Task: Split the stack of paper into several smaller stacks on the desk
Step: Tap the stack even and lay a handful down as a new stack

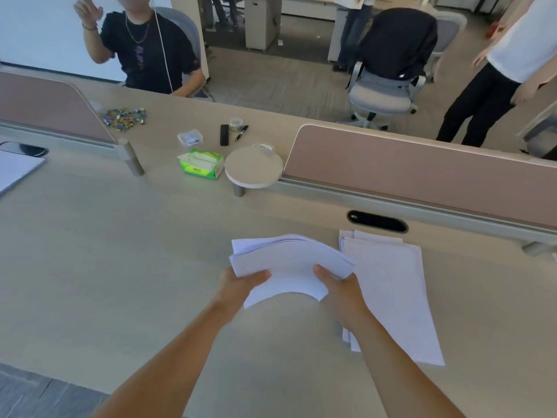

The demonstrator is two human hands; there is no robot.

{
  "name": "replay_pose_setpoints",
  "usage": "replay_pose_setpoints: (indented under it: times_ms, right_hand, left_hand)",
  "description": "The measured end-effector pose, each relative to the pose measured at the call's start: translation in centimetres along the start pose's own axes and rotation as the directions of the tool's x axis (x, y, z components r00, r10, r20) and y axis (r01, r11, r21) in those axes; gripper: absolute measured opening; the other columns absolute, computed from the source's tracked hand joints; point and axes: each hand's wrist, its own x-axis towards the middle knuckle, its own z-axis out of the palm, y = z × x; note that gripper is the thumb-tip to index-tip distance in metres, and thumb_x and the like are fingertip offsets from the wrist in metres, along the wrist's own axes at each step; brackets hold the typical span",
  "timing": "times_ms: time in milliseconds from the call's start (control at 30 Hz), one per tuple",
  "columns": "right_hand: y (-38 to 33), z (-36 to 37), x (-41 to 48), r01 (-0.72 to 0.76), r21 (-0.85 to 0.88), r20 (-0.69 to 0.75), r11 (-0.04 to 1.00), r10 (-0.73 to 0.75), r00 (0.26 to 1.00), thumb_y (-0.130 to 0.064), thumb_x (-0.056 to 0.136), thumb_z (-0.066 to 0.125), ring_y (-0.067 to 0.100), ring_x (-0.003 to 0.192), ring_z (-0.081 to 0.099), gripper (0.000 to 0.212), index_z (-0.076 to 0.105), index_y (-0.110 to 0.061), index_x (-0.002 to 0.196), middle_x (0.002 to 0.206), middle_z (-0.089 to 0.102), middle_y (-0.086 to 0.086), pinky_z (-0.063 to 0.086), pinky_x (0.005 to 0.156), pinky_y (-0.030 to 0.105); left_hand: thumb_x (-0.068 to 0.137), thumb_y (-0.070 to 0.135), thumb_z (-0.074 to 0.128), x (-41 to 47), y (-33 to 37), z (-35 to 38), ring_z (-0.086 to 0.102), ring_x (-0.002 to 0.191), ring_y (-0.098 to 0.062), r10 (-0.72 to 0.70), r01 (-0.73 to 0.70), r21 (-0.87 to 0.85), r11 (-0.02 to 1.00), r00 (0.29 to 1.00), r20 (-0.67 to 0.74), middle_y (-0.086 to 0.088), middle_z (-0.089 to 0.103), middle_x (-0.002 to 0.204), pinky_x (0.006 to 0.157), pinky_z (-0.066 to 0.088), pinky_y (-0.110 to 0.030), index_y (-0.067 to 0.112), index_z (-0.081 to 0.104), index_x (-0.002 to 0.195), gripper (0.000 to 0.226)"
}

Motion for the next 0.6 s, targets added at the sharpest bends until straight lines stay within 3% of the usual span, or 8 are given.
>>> replay_pose_setpoints:
  times_ms: [100, 200, 300, 367, 467, 600]
  right_hand:
    - [-0.7, -0.2, -0.5, 0.015, -0.089, 0.026, 0.996, -0.012, 1.000, -0.022, 0.080, 0.081, 0.024, 0.100, 0.072, 0.025, 0.073, -0.020, 0.104, 0.103, 0.077, 0.004, 0.057, 0.092, 0.046]
    - [-1.8, -1.0, -1.3, 0.035, -0.232, 0.100, 0.972, -0.012, 0.995, -0.021, 0.074, 0.086, 0.019, 0.098, 0.073, 0.033, 0.072, -0.025, 0.104, 0.102, 0.077, -0.001, 0.058, 0.088, 0.042]
    - [-3.0, -1.5, -1.7, 0.022, -0.108, 0.132, 0.994, -0.008, 0.991, -0.021, 0.070, 0.087, 0.025, 0.101, 0.072, 0.040, 0.074, -0.015, 0.107, 0.103, 0.077, 0.005, 0.056, 0.090, 0.042]
    - [-3.5, -0.9, -2.2, 0.007, -0.058, 0.149, 0.998, 0.001, 0.989, -0.020, 0.075, 0.084, 0.027, 0.101, 0.072, 0.033, 0.075, -0.013, 0.106, 0.103, 0.077, 0.007, 0.055, 0.092, 0.043]
    - [-4.2, -0.3, -2.7, 0.039, -0.002, 0.077, 0.999, -0.039, 0.996, -0.018, 0.081, 0.079, 0.026, 0.097, 0.073, 0.023, 0.075, -0.013, 0.104, 0.101, 0.078, 0.007, 0.056, 0.089, 0.042]
    - [-5.1, -1.6, -2.7, 0.093, 0.027, 0.040, 0.995, -0.094, 0.995, -0.018, 0.079, 0.080, 0.026, 0.093, 0.074, 0.026, 0.075, -0.010, 0.103, 0.100, 0.077, 0.011, 0.058, 0.079, 0.037]
  left_hand:
    - [0.064, 0.021, 0.082, -0.2, 0.9, -1.4, 0.069, 0.108, -0.030, 0.023, -0.025, 0.042, 0.999, 0.998, 0.067, -0.012, 0.073, 0.114, 0.093, 0.055, -0.047, 0.012, 0.068, 0.117, 0.056]
    - [0.066, 0.020, 0.081, -0.6, 1.9, -2.4, 0.070, 0.108, -0.029, 0.016, -0.030, 0.132, 0.991, 0.994, 0.105, -0.010, 0.075, 0.112, 0.093, 0.056, -0.045, 0.011, 0.070, 0.114, 0.050]
    - [0.063, 0.026, 0.082, -0.7, 3.3, -1.7, 0.072, 0.098, -0.029, 0.053, -0.064, 0.140, 0.988, 0.996, 0.078, -0.008, 0.076, 0.104, 0.087, 0.057, -0.043, 0.008, 0.071, 0.107, 0.049]
    - [0.060, 0.029, 0.082, -0.7, 4.0, -0.3, 0.069, 0.081, -0.025, 0.041, -0.042, 0.117, 0.992, 0.999, 0.003, -0.004, 0.074, 0.089, 0.072, 0.055, -0.036, 0.004, 0.071, 0.098, 0.046]
    - [0.058, 0.034, 0.083, -0.4, 4.8, 1.2, 0.067, 0.078, -0.024, 0.040, -0.035, 0.069, 0.997, 0.997, -0.066, -0.009, 0.073, 0.085, 0.069, 0.051, -0.036, 0.011, 0.072, 0.093, 0.043]
    - [0.049, 0.035, 0.086, -0.1, 6.2, 1.0, 0.070, 0.079, -0.021, 0.091, -0.093, 0.082, 0.992, 0.996, 0.024, -0.006, 0.076, 0.088, 0.069, 0.053, -0.033, 0.011, 0.073, 0.093, 0.051]
